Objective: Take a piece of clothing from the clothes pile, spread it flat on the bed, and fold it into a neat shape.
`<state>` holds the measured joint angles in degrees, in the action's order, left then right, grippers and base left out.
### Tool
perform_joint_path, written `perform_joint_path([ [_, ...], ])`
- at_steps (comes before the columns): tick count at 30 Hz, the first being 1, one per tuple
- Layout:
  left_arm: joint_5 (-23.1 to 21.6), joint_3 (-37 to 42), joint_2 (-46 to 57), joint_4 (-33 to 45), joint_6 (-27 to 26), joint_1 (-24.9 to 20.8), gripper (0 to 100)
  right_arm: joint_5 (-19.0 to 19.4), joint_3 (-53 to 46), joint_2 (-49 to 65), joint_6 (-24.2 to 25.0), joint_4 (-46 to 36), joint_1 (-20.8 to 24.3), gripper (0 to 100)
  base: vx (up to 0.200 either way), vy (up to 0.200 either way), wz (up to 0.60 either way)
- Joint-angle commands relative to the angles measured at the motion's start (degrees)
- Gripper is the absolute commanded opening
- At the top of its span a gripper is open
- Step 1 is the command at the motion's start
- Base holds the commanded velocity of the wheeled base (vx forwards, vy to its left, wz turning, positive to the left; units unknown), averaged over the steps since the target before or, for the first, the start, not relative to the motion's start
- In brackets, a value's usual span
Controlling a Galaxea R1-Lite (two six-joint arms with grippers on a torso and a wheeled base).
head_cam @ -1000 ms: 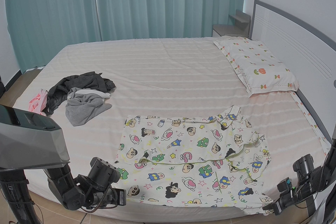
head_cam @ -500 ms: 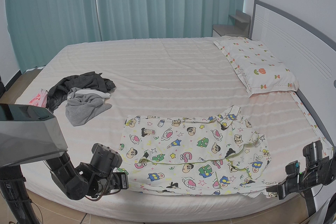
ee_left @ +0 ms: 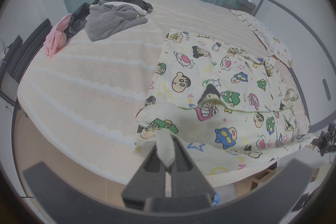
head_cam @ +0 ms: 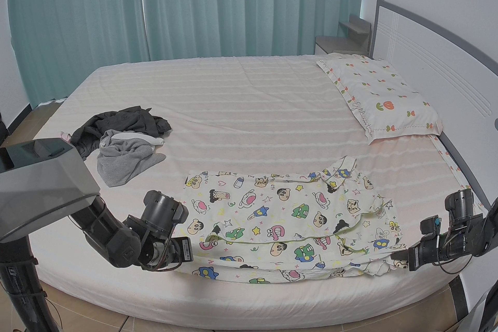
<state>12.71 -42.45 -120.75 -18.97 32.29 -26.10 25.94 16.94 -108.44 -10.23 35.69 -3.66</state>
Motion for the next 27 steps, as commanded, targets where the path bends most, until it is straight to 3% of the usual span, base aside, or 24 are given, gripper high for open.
perform_joint_path([
  [1,0.1,-6.5,-4.2,2.7,0.7,1.1,0,0.2,5.2,-5.9,1.8,0.2,0.3,0,0.0,0.0,0.0],
  [16,0.2,-14.3,-11.4,3.8,5.5,2.6,0,0.1,13.6,-11.5,7.3,1.1,0.8,0,0.0,0.0,0.0],
  [27,0.2,-15.9,-12.6,3.8,8.0,3.2,0,-0.5,13.3,-18.0,13.1,14.1,1.0,0,0.0,0.0,0.0],
])
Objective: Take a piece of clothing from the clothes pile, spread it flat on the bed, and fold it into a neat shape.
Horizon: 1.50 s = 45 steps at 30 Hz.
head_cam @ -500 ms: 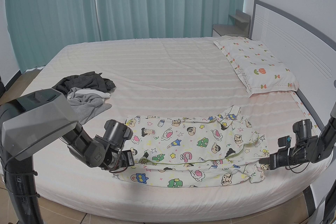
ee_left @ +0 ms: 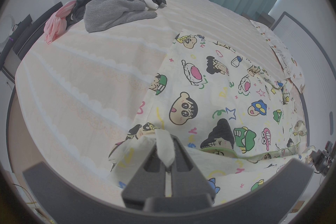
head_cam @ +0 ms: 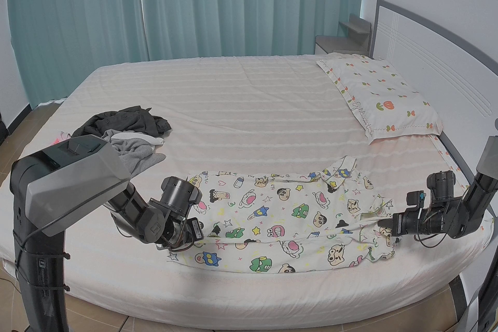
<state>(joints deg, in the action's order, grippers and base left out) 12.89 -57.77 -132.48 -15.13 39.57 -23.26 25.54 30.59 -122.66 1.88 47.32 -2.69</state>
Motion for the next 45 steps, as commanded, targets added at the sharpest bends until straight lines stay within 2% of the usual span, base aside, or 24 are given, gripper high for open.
perform_joint_path([
  [1,0.1,-0.9,-1.0,-0.1,1.0,0.4,0,-0.1,-0.4,-4.3,1.1,3.3,0.1,0,0.0,0.0,0.0],
  [4,0.1,-1.6,-1.3,-0.1,2.0,0.5,0,-0.1,-0.4,-5.5,1.6,4.8,0.1,0,0.0,0.0,0.0],
  [5,0.1,-1.6,-1.3,-0.1,2.0,0.5,100,-0.1,-0.4,-5.5,1.6,4.8,0.1,0,0.0,0.0,0.0],
  [6,0.4,-2.1,-1.6,-0.1,2.8,0.7,100,-0.2,0.2,-7.5,2.7,6.1,0.4,100,0.0,0.0,0.0],
  [9,0.4,-2.1,-2.1,-0.1,2.8,0.7,100,-1.1,0.3,-8.2,5.1,8.5,0.5,100,0.0,0.0,0.0],
  [16,0.6,-2.0,-1.6,-0.2,5.1,2.5,100,-7.6,-0.6,-7.6,16.5,19.5,0.2,100,0.0,0.0,0.0],
  [17,0.6,-2.0,-1.6,-0.2,5.1,2.5,100,-7.6,-0.6,-7.6,16.5,19.5,0.2,100,0.0,0.0,0.0],
  [18,0.6,-1.8,-1.0,-0.3,5.5,3.5,100,-9.6,-0.8,-7.7,18.0,21.2,-0.1,100,0.0,0.0,0.0],
  [21,0.3,-1.5,0.9,-0.3,6.7,5.1,100,-11.8,-1.4,-7.4,19.6,23.2,-0.6,100,0.0,0.0,0.0],
  [24,-1.5,-1.1,4.1,-0.2,7.9,7.5,100,-13.8,-4.6,-5.5,23.4,26.8,-0.2,100,0.0,0.0,0.0],
  [26,-5.0,0.5,6.8,-0.3,8.0,9.4,100,-14.3,-7.3,-3.9,26.4,30.0,0.1,100,0.0,0.0,0.0],
  [27,-5.3,0.6,7.1,-0.3,8.0,9.5,100,-14.3,-7.6,-3.8,26.6,30.2,0.1,100,0.0,0.0,0.0],
  [28,-9.6,2.7,10.0,-0.4,7.9,10.7,100,-14.3,-10.5,-2.4,28.6,32.7,1.3,100,0.0,0.0,0.0],
  [31,-18.5,7.8,14.9,-0.7,7.6,11.4,100,-13.8,-16.0,-1.4,31.9,37.4,2.6,100,0.0,0.0,0.0],
  [32,-18.5,7.8,14.9,-0.7,7.6,11.4,100,-13.8,-16.0,-1.4,31.9,37.4,2.6,100,0.0,0.0,0.0],
  [33,-22.3,10.8,16.8,-1.1,7.3,11.4,100,-12.9,-18.7,-1.8,33.9,40.7,2.9,100,0.0,0.0,0.0],
  [34,-22.6,11.2,17.0,-1.2,7.3,11.4,100,-12.7,-18.9,-1.8,34.1,41.0,2.9,100,0.0,0.0,0.0],
  [35,-25.5,14.8,17.8,-3.4,4.7,11.3,100,-9.0,-21.4,-2.9,35.6,42.7,2.8,100,0.0,0.0,0.0],
  [37,-26.3,17.9,17.6,-6.9,-0.2,11.3,100,-5.3,-22.9,-3.5,35.2,42.7,2.3,100,0.0,0.0,0.0],
  [40,-26.0,20.8,14.3,-13.6,-6.3,11.3,100,-2.9,-24.5,-3.6,34.6,42.7,1.7,100,0.0,0.0,0.0],
  [45,-25.3,20.4,7.9,-22.2,-7.1,9.6,100,-2.7,-25.1,-4.6,34.3,42.7,2.1,100,0.0,0.0,0.0],
])
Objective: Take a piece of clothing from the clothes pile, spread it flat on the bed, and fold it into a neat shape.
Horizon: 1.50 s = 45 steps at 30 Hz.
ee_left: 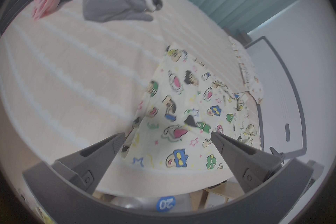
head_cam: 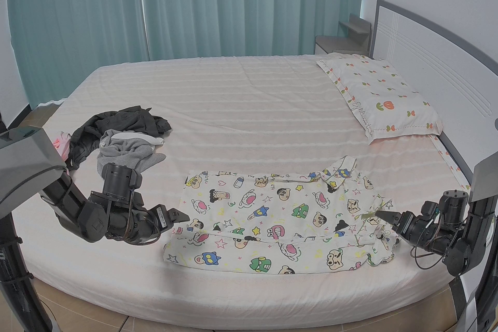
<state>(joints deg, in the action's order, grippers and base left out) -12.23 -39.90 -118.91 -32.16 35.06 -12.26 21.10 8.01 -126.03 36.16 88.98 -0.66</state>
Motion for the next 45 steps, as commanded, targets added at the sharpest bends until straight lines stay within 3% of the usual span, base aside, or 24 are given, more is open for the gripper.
perform_joint_path([
  [1,-0.1,2.5,-7.0,-6.6,-3.0,-2.2,100,1.7,-2.6,-1.7,0.0,1.0,0.1,100,0.0,0.0,0.0],
  [11,-0.3,2.4,-16.0,-21.5,-8.2,-3.2,100,1.9,-3.7,-2.4,-1.0,1.0,0.7,100,0.0,0.0,0.0],
  [16,-0.7,2.4,-16.1,-22.7,-11.2,-1.5,100,1.8,-4.2,-2.8,-1.5,1.0,1.7,100,0.0,0.0,0.0],
  [32,-1.0,2.8,-17.9,-26.6,-11.3,-1.1,100,1.8,-4.1,-3.2,-2.1,1.0,1.7,100,0.0,0.0,0.0],
  [33,-0.9,2.7,-18.2,-26.6,-11.3,-1.0,0,1.8,-4.2,-3.2,-2.1,1.0,1.7,100,0.0,0.0,0.0],
  [45,-0.1,7.3,-16.0,-29.2,-11.6,1.0,0,1.8,-4.2,-3.3,-2.1,1.0,1.7,100,0.0,0.0,0.0],
])
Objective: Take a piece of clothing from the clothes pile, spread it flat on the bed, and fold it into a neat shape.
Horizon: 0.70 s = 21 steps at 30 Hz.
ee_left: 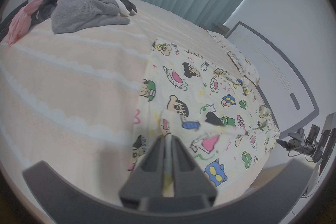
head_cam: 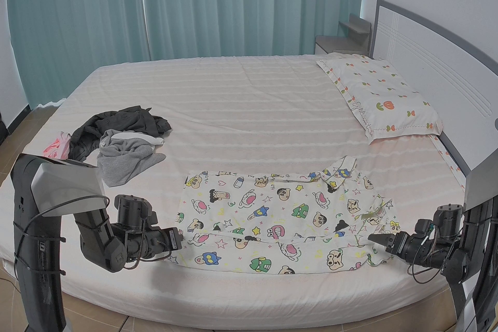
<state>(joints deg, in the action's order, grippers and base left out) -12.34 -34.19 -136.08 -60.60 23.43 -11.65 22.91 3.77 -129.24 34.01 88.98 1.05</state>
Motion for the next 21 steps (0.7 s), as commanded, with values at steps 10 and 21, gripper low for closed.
perform_joint_path([
  [10,5.9,2.3,1.3,-2.7,-0.1,0.4,0,-0.1,0.0,0.0,-0.1,1.0,0.0,100,0.0,0.0,0.0],
  [21,7.3,2.3,1.0,-2.9,-0.1,0.6,0,-0.3,0.0,0.0,-0.1,1.0,0.0,100,0.0,0.0,0.0],
])
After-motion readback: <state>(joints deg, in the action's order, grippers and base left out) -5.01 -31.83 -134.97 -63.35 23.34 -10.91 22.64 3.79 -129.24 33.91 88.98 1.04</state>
